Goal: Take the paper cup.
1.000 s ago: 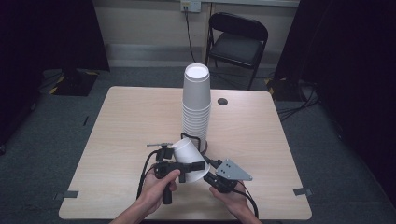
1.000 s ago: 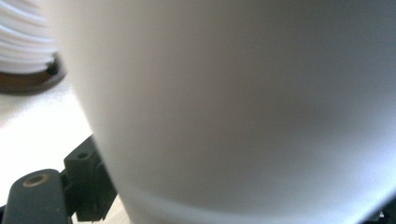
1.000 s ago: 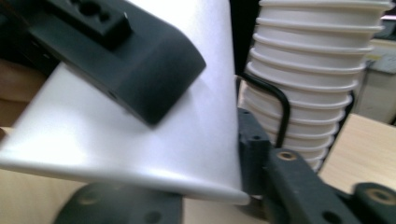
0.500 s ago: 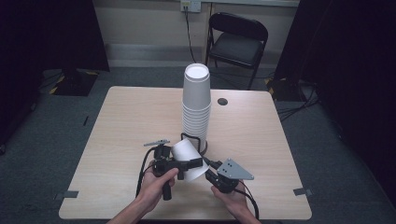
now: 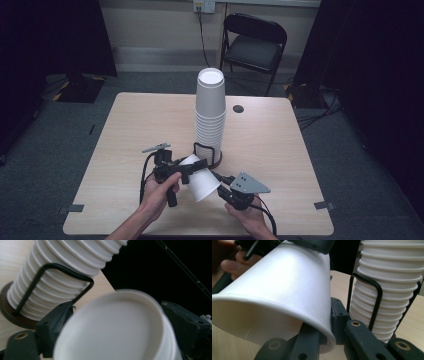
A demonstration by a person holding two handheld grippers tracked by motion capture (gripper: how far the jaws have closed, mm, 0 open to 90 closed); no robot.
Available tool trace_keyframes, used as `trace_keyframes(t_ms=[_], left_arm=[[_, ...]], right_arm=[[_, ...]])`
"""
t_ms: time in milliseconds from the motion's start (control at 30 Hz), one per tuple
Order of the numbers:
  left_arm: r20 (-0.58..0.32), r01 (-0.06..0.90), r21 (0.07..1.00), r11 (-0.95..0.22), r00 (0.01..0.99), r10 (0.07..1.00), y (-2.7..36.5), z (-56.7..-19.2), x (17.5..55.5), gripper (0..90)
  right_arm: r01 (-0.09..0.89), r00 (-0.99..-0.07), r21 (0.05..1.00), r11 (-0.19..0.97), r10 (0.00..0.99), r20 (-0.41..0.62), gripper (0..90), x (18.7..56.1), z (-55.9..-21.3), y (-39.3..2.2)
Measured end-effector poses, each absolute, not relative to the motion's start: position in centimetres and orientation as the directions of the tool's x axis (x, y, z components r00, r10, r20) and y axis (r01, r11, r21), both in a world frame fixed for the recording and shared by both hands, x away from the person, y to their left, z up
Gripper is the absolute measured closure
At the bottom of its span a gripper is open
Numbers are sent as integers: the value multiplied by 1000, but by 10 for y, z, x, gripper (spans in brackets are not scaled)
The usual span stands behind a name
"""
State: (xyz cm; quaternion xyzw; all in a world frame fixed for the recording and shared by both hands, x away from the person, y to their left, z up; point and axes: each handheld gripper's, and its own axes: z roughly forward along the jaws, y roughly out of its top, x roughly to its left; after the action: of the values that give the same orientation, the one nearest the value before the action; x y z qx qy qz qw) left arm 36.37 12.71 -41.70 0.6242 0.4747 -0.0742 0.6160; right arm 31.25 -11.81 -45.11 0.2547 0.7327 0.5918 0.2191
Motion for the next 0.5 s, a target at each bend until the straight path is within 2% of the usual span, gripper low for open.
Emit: trace_keyframes(t_ms=[200,500], left_arm=[[-659,660,718,221,542,521,132,-416,365,155],[-561,588,788,182,565,605,145,-416,367,156]], right_arm=[[156,-773,970,189,634,1,856,314,-451,-120],[240,-765,941,238,643,33,857,321,-449,-127]])
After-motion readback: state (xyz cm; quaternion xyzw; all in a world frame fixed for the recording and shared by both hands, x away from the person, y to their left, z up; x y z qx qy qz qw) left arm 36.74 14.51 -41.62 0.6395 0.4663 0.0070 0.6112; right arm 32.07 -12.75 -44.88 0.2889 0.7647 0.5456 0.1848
